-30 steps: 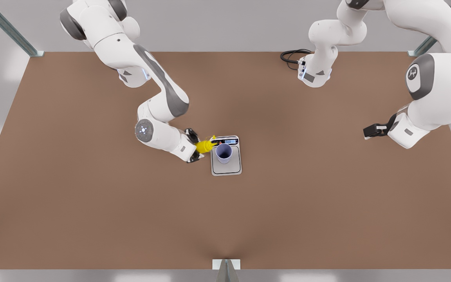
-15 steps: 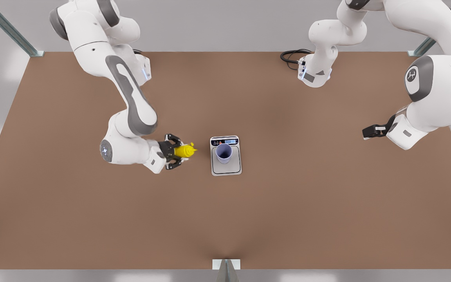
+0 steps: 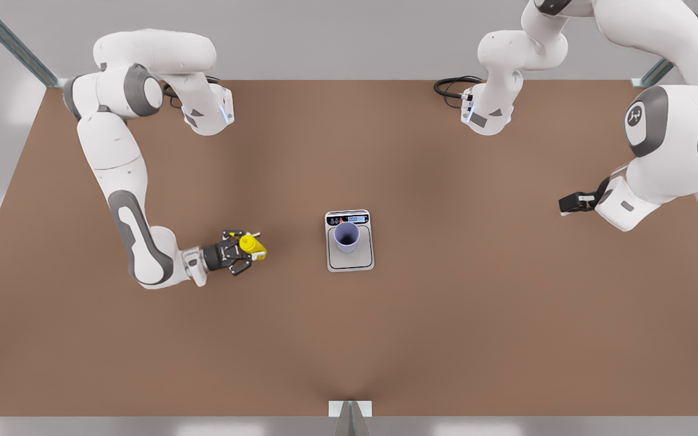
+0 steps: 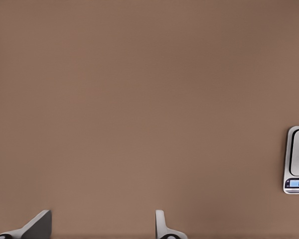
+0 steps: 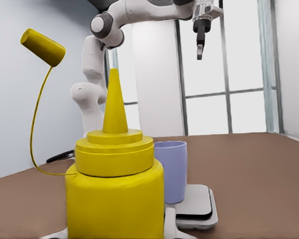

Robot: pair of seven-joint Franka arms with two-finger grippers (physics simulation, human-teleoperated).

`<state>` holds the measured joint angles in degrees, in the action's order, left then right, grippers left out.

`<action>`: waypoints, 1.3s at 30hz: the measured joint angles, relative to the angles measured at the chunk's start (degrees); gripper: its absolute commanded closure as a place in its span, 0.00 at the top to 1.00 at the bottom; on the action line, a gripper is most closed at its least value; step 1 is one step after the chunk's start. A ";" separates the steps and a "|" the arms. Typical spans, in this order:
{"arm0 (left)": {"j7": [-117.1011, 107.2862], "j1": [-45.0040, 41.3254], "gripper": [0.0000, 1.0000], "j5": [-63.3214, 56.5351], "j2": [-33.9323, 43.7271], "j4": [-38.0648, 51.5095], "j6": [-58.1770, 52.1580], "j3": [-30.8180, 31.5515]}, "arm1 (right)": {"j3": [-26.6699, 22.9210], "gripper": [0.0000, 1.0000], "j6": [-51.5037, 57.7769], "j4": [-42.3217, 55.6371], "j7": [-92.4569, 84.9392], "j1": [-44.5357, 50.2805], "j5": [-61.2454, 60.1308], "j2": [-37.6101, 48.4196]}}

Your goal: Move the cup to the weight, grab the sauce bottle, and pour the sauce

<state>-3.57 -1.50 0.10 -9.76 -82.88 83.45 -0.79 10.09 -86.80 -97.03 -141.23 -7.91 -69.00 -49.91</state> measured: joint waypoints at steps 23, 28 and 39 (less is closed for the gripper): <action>-0.03 -0.19 1.00 0.00 0.00 0.00 -0.39 0.00 | -0.16 1.00 -5.83 -0.09 -0.10 0.70 2.38 -0.54; -0.03 -0.29 1.00 0.00 0.00 0.00 -0.48 0.00 | -0.25 1.00 -6.63 -0.18 -0.11 0.30 3.59 -0.54; -0.03 -0.53 1.00 0.00 0.09 0.00 -0.74 0.00 | -0.34 1.00 -1.67 -1.92 7.51 -13.86 19.23 3.49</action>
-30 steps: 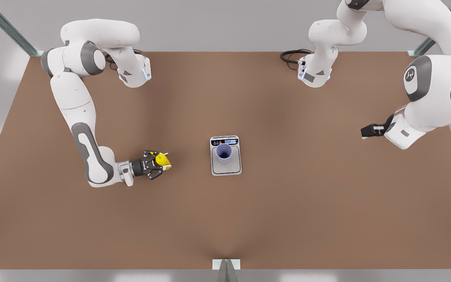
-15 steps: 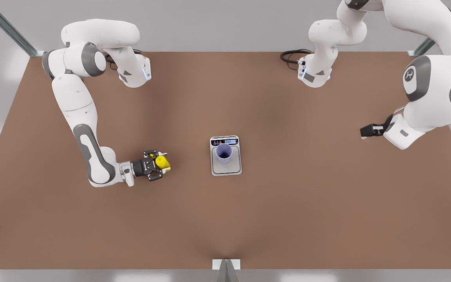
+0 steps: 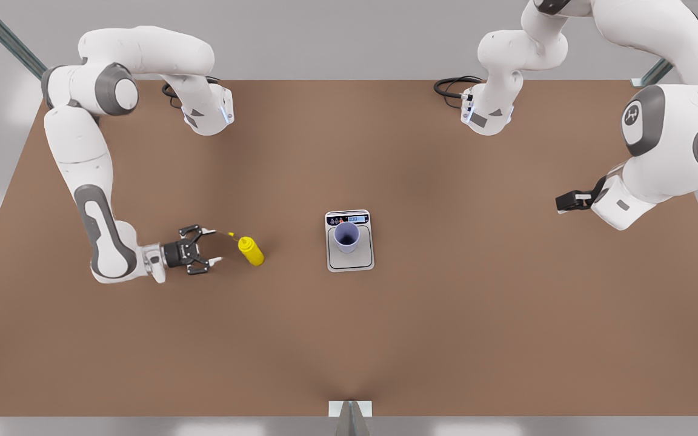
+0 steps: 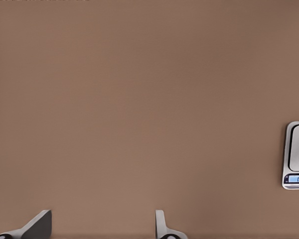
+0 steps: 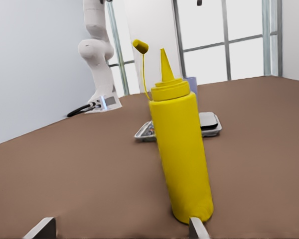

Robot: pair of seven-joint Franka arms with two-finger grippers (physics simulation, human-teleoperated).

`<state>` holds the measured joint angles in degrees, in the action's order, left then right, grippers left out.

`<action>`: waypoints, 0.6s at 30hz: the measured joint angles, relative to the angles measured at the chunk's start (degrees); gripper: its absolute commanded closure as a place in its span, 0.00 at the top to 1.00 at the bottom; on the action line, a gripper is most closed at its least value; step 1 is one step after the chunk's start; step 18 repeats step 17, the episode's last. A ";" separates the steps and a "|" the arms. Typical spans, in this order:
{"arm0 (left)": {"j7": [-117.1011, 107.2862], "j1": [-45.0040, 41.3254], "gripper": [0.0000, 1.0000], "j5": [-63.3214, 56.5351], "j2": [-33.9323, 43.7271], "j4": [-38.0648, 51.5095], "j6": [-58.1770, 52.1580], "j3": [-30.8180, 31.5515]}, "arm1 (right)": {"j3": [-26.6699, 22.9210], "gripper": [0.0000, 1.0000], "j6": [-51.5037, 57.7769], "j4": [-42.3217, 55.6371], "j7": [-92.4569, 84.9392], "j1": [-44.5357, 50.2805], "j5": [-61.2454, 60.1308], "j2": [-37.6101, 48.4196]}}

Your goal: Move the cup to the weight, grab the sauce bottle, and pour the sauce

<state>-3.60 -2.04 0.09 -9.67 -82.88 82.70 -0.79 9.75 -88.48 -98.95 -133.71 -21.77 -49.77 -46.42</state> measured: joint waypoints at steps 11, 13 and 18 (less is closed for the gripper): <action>-0.08 -0.03 1.00 0.00 0.00 0.00 0.00 0.00 | -0.83 1.00 -13.83 14.42 111.91 22.50 52.03 25.59; -0.07 -0.19 1.00 0.00 -0.01 0.00 0.00 0.00 | -0.98 1.00 -4.43 20.45 131.82 22.96 55.66 25.60; -0.07 -0.29 1.00 0.00 -0.02 0.00 0.00 0.00 | -0.53 1.00 -3.90 19.90 137.18 17.70 55.40 28.75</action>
